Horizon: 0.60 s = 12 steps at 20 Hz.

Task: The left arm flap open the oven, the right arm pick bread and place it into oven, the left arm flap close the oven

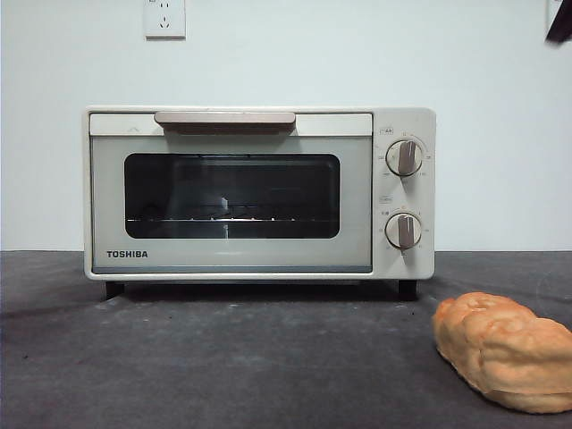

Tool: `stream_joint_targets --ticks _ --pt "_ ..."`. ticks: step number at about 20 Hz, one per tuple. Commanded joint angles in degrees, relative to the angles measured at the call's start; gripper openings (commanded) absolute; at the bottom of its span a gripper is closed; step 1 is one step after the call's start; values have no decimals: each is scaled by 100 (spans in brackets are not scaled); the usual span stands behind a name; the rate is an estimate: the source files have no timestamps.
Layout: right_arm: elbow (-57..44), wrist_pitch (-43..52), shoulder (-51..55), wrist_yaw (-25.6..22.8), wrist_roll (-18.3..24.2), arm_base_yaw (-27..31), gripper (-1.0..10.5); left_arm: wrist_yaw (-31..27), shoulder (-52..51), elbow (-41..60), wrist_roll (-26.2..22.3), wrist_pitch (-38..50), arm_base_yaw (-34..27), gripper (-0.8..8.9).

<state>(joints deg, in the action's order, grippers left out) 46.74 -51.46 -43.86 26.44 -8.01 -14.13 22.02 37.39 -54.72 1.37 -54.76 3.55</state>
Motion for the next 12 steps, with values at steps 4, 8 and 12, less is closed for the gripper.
stream_joint_targets --ticks 4,8,12 --pt "-1102 1349 -66 -787 -1217 -929 394 20 24 -129 -68 26 13 16" --pt "-1659 2096 -422 -1648 -1622 -1661 404 20 24 -129 -70 28 13 16" --pt "-1676 2660 -1106 -2420 -1714 -2168 407 20 24 -129 -68 28 13 16"
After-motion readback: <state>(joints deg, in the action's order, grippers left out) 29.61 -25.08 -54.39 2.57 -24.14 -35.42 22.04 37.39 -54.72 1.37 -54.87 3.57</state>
